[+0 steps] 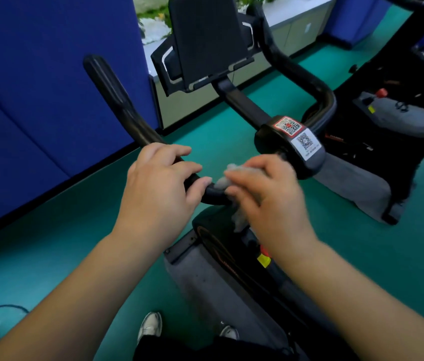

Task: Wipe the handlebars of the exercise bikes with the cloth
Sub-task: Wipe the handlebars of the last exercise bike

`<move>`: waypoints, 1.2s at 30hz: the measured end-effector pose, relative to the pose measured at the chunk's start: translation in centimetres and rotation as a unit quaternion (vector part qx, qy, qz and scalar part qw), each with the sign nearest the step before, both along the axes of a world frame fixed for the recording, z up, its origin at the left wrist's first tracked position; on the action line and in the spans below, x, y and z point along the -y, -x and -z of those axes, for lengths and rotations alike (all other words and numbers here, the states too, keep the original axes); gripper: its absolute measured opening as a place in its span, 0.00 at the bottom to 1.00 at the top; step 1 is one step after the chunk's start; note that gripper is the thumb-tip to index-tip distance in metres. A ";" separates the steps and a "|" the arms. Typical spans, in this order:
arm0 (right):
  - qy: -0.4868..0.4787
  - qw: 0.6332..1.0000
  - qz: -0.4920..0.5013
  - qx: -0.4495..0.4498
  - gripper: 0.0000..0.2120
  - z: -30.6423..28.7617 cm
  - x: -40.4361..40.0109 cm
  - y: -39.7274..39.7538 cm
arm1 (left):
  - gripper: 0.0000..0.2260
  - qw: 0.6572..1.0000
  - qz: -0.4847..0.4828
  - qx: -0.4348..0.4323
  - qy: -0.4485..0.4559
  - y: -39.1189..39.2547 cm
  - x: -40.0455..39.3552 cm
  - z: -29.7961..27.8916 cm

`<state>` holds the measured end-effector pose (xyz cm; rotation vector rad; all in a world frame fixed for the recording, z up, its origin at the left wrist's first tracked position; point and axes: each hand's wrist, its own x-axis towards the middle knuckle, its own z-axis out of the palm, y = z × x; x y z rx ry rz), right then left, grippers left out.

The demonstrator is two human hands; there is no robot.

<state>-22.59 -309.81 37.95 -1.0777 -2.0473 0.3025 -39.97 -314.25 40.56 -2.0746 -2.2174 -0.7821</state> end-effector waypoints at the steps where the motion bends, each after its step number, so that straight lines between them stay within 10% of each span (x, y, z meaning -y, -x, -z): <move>1: -0.010 1.000 -0.020 0.012 0.11 0.3 0.4 0.2 | 0.15 1.000 -0.005 0.000 -0.004 -0.2 0.0 0.0; 21: -0.016 0.994 0.090 0.053 0.07 -1.6 -4.9 -3.4 | 0.17 0.999 0.036 -0.022 0.027 1.1 -0.1 -1.1; 27: -0.005 0.999 -0.008 0.041 0.09 -1.3 -1.1 -0.4 | 0.15 0.997 0.058 -0.043 0.040 1.8 -0.5 -1.5; 36: 0.121 0.904 0.020 0.410 0.11 -6.1 -6.0 1.1 | 0.15 0.993 0.092 -0.047 0.058 2.7 -0.2 -1.7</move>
